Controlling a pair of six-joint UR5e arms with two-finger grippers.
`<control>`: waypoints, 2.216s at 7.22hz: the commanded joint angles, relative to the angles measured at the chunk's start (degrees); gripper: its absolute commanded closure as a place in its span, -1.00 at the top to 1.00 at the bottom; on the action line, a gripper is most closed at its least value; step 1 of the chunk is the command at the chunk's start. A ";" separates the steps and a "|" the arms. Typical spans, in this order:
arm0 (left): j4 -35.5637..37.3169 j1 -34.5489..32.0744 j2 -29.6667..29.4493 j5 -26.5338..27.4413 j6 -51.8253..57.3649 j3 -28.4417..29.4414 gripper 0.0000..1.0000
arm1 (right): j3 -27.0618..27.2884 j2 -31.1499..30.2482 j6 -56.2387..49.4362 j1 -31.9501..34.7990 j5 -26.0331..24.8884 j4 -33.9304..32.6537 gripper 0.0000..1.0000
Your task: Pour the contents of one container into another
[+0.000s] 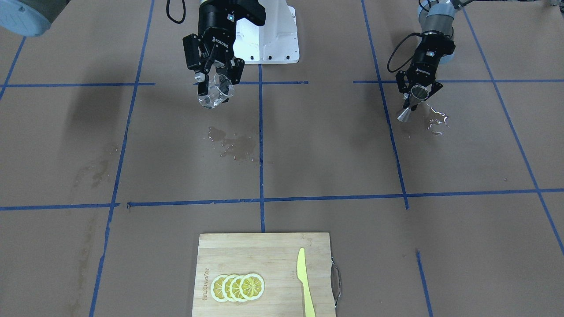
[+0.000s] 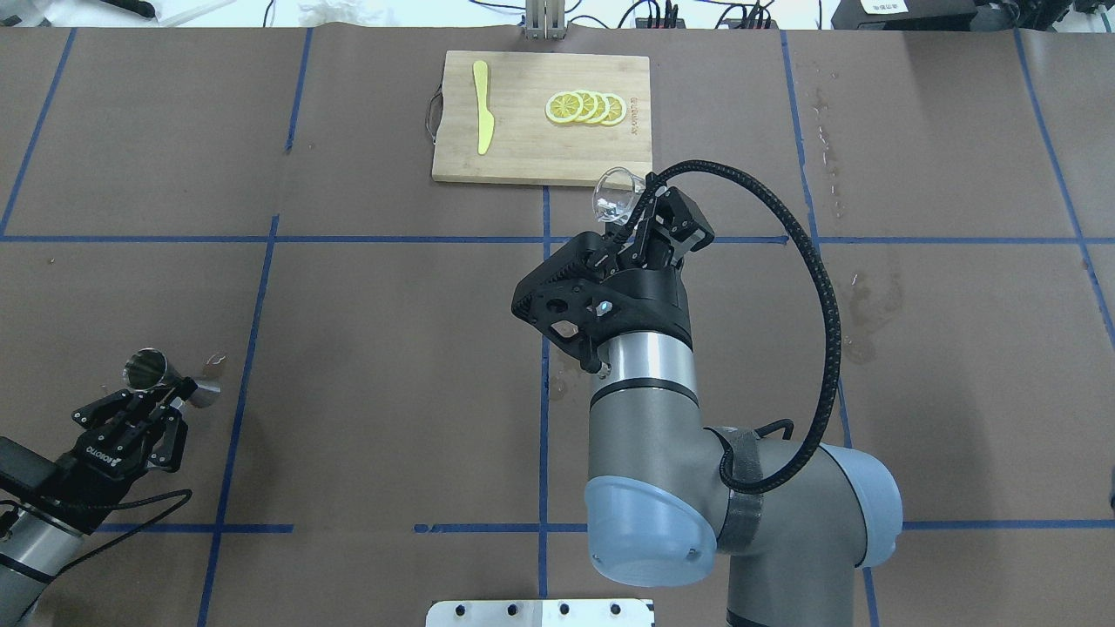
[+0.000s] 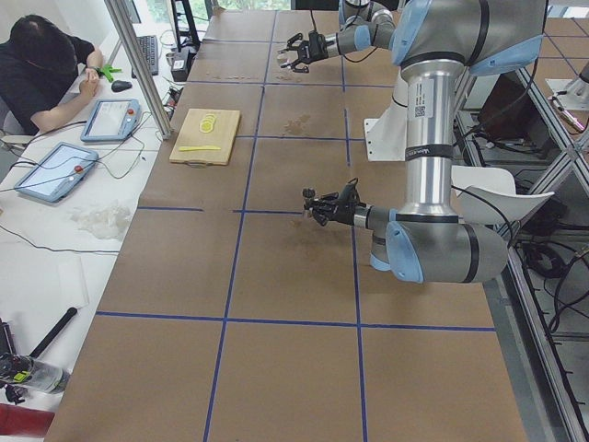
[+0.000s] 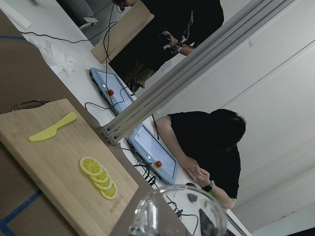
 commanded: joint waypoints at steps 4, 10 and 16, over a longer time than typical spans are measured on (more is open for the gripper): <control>0.06 -0.44 0.27 -2.57 -0.36 1.11 -0.87 | -0.01 0.00 0.00 0.09 0.00 0.00 -1.00; 0.15 -1.05 0.27 -5.55 -0.63 1.11 -0.73 | 0.08 -0.44 0.00 0.09 0.00 0.00 -1.00; 1.65 -3.16 0.27 -9.59 -3.35 2.34 -0.71 | 0.08 -0.44 0.00 0.09 0.00 0.00 -1.00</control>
